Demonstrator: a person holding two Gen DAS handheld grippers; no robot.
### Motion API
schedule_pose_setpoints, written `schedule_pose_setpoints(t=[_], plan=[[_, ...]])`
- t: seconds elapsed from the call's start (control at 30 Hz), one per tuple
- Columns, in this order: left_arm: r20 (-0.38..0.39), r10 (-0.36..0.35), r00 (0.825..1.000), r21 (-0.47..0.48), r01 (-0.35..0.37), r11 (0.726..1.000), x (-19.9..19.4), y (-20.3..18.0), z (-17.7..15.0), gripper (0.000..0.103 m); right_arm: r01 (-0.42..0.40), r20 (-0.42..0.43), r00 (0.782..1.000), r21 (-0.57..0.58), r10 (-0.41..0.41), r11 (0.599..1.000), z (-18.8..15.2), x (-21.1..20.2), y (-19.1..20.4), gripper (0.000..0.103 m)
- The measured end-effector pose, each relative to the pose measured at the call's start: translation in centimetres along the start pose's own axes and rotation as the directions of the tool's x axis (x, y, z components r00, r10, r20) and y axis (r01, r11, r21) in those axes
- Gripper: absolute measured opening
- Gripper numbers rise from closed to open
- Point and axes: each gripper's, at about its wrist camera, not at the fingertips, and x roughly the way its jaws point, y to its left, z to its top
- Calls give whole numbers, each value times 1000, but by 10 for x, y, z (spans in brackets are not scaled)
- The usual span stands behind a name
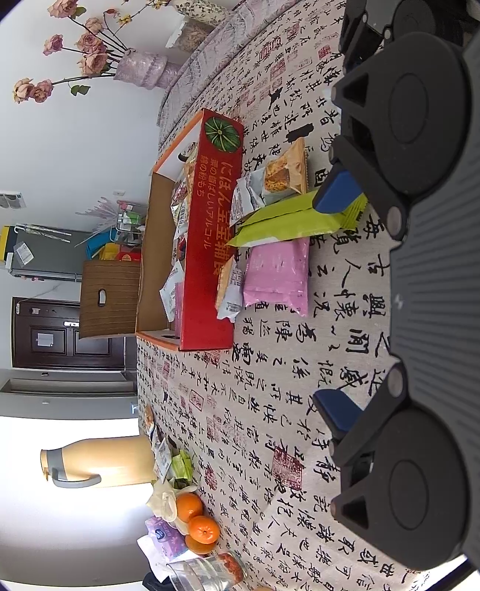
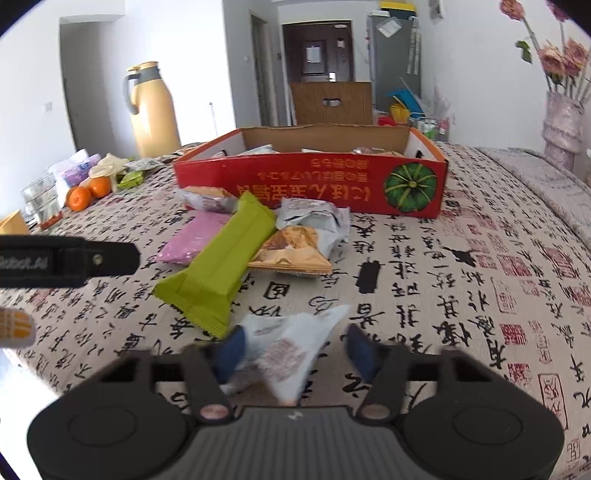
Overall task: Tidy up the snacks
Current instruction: 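Grasp a white packet with the right gripper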
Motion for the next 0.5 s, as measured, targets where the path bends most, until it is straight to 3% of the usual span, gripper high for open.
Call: schedule_pose_setpoints(t=[0.03, 0.3, 0.5], plan=[[-2, 0, 1000, -2, 0, 1000, 1, 0, 0, 103, -5, 0, 1000, -5, 5, 1000, 0, 0, 0, 37], [-16, 0, 1000, -8, 0, 1000, 12, 0, 4, 103, -39, 23, 999, 35, 38, 999, 5, -2, -15, 17], [-37, 16, 999, 4, -16, 1000, 24, -5, 11, 103, -73, 84, 994, 72, 67, 995, 15, -7, -34, 16]])
